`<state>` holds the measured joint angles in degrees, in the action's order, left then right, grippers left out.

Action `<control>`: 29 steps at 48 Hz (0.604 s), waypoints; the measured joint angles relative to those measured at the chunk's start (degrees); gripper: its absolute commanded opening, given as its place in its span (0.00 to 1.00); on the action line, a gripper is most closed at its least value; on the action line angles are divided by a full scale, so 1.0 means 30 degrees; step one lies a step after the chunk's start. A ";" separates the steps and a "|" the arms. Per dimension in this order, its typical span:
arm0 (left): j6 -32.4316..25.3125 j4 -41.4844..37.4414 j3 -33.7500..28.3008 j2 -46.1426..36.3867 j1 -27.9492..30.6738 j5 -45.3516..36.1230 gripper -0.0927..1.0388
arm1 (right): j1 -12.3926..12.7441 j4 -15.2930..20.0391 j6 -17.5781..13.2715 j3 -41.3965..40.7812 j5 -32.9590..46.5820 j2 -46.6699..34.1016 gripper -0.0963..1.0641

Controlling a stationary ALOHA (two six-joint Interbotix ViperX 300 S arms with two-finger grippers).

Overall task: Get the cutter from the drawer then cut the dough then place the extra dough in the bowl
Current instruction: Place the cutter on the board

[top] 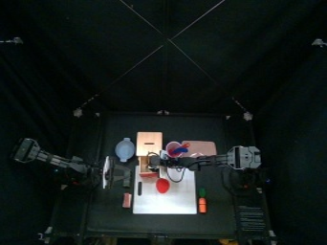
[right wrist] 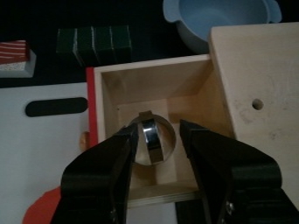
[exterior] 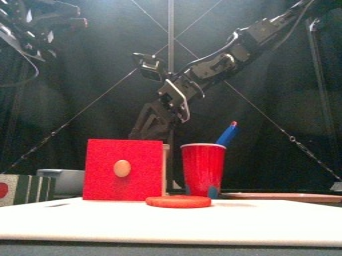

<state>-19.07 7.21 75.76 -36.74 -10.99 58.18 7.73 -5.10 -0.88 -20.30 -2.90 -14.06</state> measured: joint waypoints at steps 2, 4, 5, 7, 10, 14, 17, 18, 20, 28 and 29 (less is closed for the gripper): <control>0.0000 0.0000 0.0029 0.0029 0.0000 0.0029 0.72 | 0.0029 0.0029 0.0000 0.0000 -0.0117 -0.0059 0.77; 0.0000 0.0000 0.0059 0.0029 0.0000 0.0029 0.72 | 0.0029 0.0000 0.0000 0.0000 -0.0205 -0.0117 0.77; 0.0000 0.0000 0.0059 0.0029 0.0000 0.0000 0.72 | 0.0029 0.0029 0.0000 -0.0029 -0.0234 -0.0117 0.77; 0.0000 0.0000 0.0059 0.0000 0.0000 0.0029 0.72 | 0.0029 0.0029 0.0000 0.0000 -0.0352 -0.0146 0.77; 0.0000 0.0029 0.0059 0.0029 -0.0029 0.0000 0.72 | 0.0029 0.0000 0.0029 0.0000 -0.0527 -0.0176 0.76; 0.0000 0.0117 0.0059 0.0000 0.0000 0.0000 0.72 | 0.0000 0.0000 0.0000 0.0000 -0.0645 -0.0146 0.76; 0.0029 0.0205 0.0059 0.0029 0.0029 0.0029 0.72 | 0.0029 0.0000 0.0029 0.0000 -0.0703 -0.0176 0.76; 0.0029 0.0234 0.0088 0.0000 0.0059 0.0029 0.72 | 0.0029 -0.0029 0.0029 0.0000 -0.0703 -0.0176 0.76; 0.0029 0.0352 0.0088 0.0000 0.0059 0.0029 0.72 | 0.0029 -0.0029 0.0059 0.0029 -0.0703 -0.0234 0.76; 0.0029 0.0645 0.0176 0.0029 0.0146 0.0000 0.72 | 0.0000 -0.0176 0.0059 0.0205 -0.0703 -0.0322 0.76; 0.0029 0.0674 0.0176 0.0000 0.0176 0.0029 0.72 | 0.0000 -0.0176 0.0029 0.0264 -0.0703 -0.0352 0.76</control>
<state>-18.98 9.23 76.29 -36.74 -10.46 58.27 7.73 -5.63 -0.79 -19.51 -5.01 -15.12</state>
